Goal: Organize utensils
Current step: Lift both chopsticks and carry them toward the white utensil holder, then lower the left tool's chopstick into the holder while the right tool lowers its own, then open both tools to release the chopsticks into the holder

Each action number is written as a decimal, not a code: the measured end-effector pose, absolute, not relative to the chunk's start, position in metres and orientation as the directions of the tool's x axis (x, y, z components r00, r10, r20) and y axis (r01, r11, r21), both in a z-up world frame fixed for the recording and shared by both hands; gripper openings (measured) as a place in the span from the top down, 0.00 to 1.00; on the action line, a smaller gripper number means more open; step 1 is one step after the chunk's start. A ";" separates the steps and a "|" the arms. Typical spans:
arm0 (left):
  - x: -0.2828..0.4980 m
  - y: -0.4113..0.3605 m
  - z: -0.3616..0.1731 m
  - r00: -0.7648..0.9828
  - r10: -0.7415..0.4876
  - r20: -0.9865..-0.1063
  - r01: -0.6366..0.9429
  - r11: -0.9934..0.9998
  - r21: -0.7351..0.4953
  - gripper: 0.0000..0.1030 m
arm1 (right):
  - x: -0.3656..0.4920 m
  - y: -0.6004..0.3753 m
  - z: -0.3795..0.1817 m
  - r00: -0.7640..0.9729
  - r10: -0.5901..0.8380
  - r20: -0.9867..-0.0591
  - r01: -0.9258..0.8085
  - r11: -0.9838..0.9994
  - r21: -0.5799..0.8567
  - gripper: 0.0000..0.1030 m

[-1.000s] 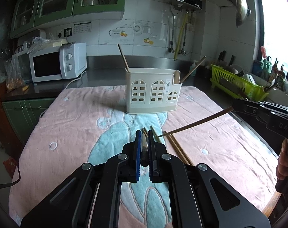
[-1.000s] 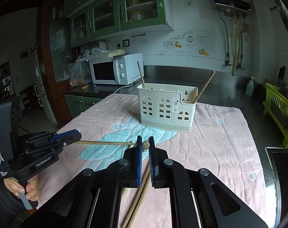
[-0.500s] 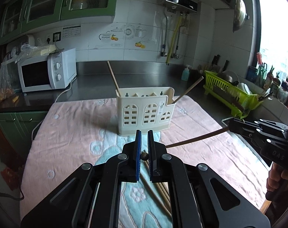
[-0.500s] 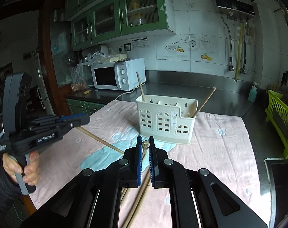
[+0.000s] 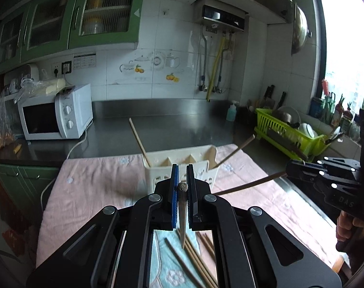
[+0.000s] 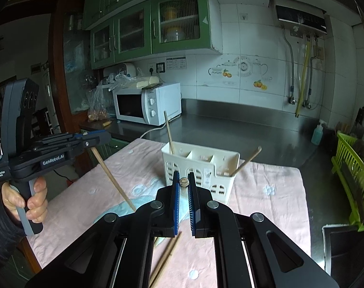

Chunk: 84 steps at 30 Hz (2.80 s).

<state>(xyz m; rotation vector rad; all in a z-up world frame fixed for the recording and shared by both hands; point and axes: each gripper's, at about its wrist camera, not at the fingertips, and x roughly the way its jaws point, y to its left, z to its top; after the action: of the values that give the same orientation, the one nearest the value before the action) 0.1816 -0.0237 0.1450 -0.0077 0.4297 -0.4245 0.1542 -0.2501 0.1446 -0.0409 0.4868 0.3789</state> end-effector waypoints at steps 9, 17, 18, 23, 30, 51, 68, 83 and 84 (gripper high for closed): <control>0.214 -0.033 0.217 0.877 -0.392 -0.279 0.388 0.919 -0.071 0.95 | 0.187 -0.262 0.187 0.849 0.318 -0.422 -0.343 0.939 0.018 0.94; 0.247 -0.039 0.253 0.916 -0.353 -0.190 0.349 0.936 -0.051 0.95 | 0.215 -0.280 0.209 0.864 0.291 -0.412 -0.317 0.949 0.006 0.94; 0.251 -0.040 0.252 0.919 -0.349 -0.185 0.346 0.937 -0.050 0.95 | 0.218 -0.283 0.210 0.865 0.290 -0.410 -0.314 0.949 0.010 0.94; 0.281 -0.049 0.241 0.923 -0.317 -0.217 0.319 0.947 -0.028 0.95 | 0.234 -0.291 0.212 0.873 0.279 -0.401 -0.299 0.954 0.014 0.94; 0.316 -0.043 0.213 0.915 -0.290 -0.281 0.282 0.957 -0.067 0.95 | 0.269 -0.288 0.191 0.851 0.260 -0.456 -0.282 0.959 0.020 0.94; 0.326 -0.044 0.230 0.946 -0.249 -0.207 0.243 0.968 -0.054 0.95 | 0.302 -0.283 0.153 0.804 0.238 -0.545 -0.275 0.961 0.015 0.93; 0.326 -0.026 0.194 0.908 -0.262 -0.326 0.233 0.964 -0.127 0.80 | 0.233 -0.286 0.157 0.844 0.242 -0.479 -0.272 0.962 0.007 0.79; 0.193 -0.011 0.118 0.843 -0.214 -0.493 0.198 0.976 -0.085 0.50 | 0.112 -0.239 0.039 0.717 0.279 -0.639 -0.289 0.953 0.092 0.77; 0.185 -0.010 0.110 0.836 -0.205 -0.508 0.192 0.978 -0.080 0.50 | 0.106 -0.237 0.030 0.705 0.283 -0.651 -0.280 0.954 0.110 0.77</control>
<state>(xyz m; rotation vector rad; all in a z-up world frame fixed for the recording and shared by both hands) 0.1852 -0.0102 0.1099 -0.0259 0.5406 -0.2100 0.1058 -0.2374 0.0302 0.0032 0.7242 0.3130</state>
